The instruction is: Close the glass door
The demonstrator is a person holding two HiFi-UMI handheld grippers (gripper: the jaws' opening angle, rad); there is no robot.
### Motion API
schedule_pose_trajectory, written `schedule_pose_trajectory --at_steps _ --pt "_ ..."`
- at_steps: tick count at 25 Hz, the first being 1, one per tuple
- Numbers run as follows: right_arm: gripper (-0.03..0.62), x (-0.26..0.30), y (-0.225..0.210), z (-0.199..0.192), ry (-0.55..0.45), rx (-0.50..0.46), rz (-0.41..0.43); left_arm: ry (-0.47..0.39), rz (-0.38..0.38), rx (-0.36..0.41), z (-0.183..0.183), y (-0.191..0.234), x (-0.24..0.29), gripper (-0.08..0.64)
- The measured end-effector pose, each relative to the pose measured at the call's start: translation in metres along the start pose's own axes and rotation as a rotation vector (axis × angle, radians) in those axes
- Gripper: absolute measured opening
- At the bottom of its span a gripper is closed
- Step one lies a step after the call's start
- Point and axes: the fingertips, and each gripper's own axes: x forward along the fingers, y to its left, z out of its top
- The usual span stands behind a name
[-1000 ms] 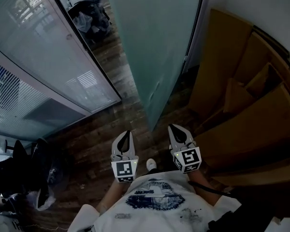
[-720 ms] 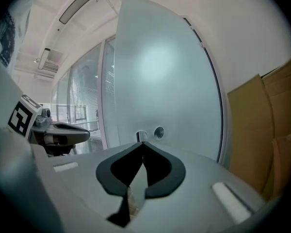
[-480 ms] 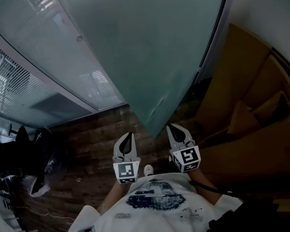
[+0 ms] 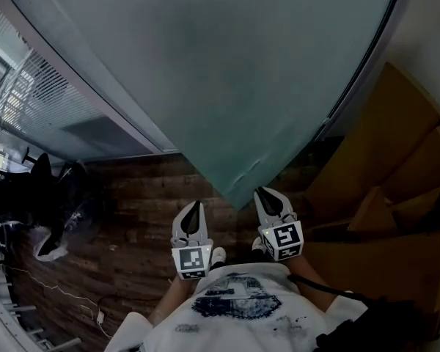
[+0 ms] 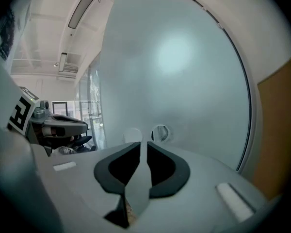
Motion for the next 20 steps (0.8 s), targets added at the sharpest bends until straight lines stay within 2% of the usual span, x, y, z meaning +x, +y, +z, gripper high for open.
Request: schedule_pose_trajectory --at_steps 1,5,9,15,20 --pt "0.059 0.004 -0.001 -0.003 0.012 -0.004 0.018 0.006 0.019 -0.005 -0.001 0.0 -0.001 0.002" --pt "0.087 0.018 -0.006 -0.003 0.022 -0.013 0.084 0.034 0.081 -0.018 -0.006 -0.002 -0.001 0.002" --pt "0.162 0.03 0.001 0.0 0.024 -0.047 0.118 0.041 0.13 -0.024 -0.005 0.0 -0.016 0.002" --pt "0.213 0.043 0.015 0.002 0.003 -0.095 0.146 0.043 0.191 -0.008 -0.001 -0.002 -0.049 0.002" --pt "0.218 0.051 0.041 0.019 -0.017 -0.107 0.199 0.048 0.222 0.004 0.0 0.002 -0.064 0.002"
